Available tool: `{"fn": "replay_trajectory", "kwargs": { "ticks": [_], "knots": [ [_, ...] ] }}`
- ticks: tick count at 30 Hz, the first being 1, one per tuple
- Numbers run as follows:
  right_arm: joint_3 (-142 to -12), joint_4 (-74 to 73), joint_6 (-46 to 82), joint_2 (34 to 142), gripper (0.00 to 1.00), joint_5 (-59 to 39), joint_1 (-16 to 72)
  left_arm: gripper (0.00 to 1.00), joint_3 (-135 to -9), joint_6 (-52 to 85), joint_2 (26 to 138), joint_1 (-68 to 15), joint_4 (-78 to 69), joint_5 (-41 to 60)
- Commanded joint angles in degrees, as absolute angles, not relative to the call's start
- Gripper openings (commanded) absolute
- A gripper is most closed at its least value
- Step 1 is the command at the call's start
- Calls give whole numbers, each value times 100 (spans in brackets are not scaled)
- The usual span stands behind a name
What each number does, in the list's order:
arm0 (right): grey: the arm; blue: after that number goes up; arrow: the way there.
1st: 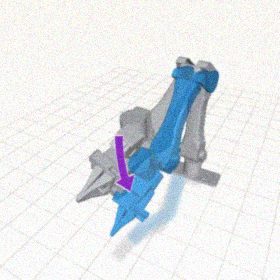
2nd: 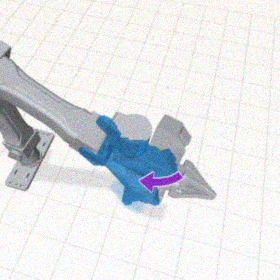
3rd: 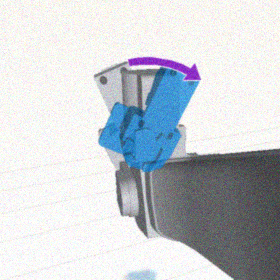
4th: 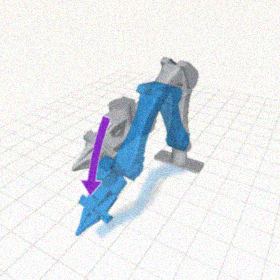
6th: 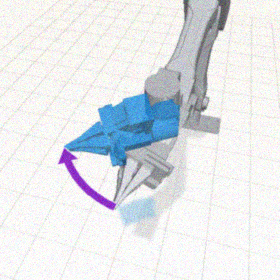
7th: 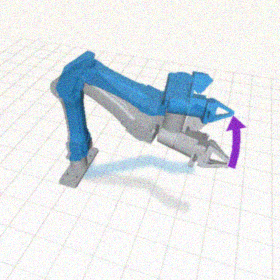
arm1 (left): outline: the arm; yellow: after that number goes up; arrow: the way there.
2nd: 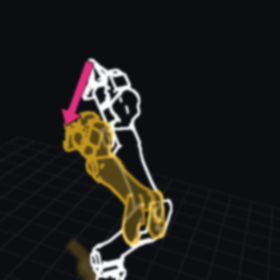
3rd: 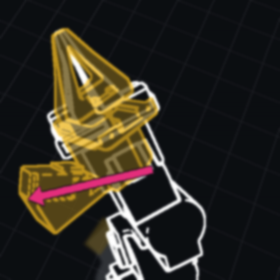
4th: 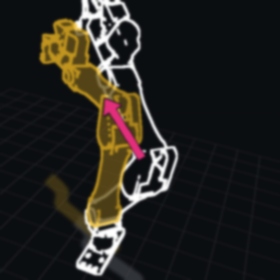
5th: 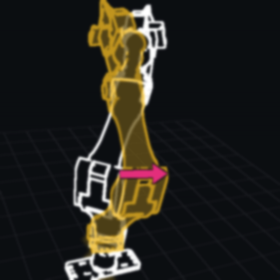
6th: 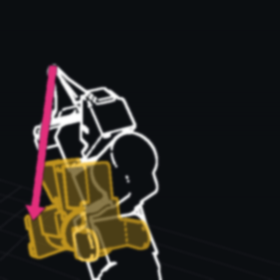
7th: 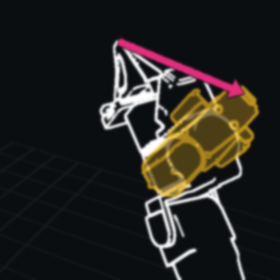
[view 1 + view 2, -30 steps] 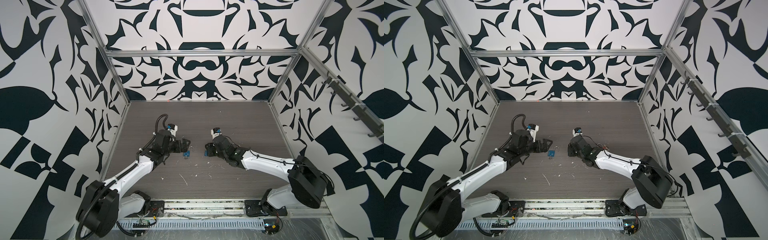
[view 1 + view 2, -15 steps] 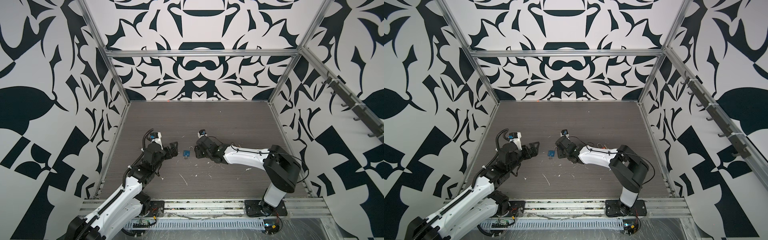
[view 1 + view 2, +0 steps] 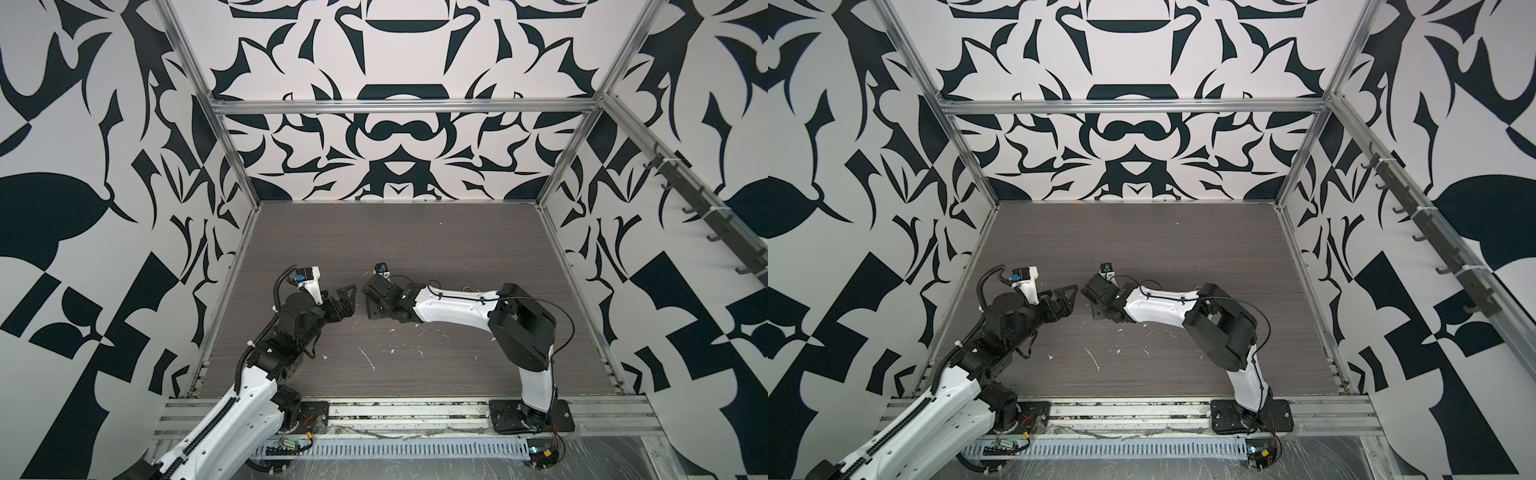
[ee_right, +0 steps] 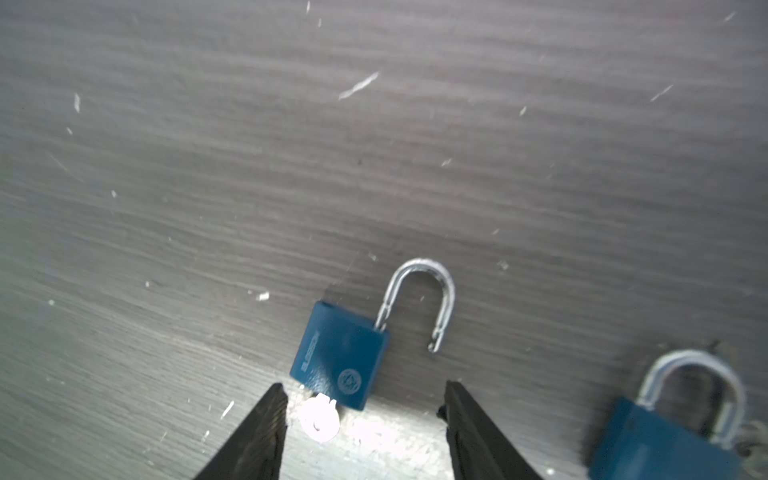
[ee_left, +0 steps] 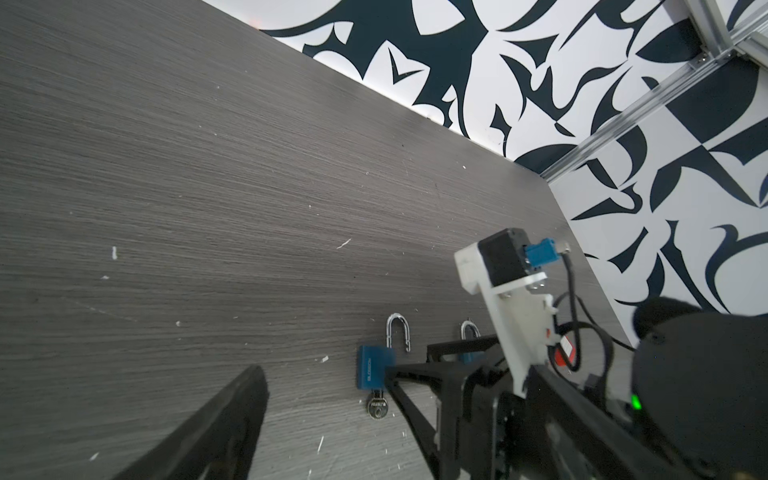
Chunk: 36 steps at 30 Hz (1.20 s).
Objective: Lock with the key
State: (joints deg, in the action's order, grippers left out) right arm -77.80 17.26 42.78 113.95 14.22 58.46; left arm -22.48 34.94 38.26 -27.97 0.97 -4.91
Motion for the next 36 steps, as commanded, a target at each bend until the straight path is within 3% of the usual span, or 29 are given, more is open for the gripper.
{"fn": "replay_trajectory", "kwargs": {
  "ticks": [1,21,26,36],
  "knots": [
    [-8065,2070,4480,11445,64,1523,5906,100,-2210,3428,3774,-2771,215,-203],
    [-8671,2123,4474,12043,64,1551,5907,100,-2116,3498,3729,-2746,220,-140],
    [-8634,2093,4456,12119,57,1687,5906,100,-2102,3498,3730,-2751,226,-130],
    [-8708,2240,4253,12267,56,1705,5933,100,-2033,3632,3612,-2737,243,-132]
  ]
}}
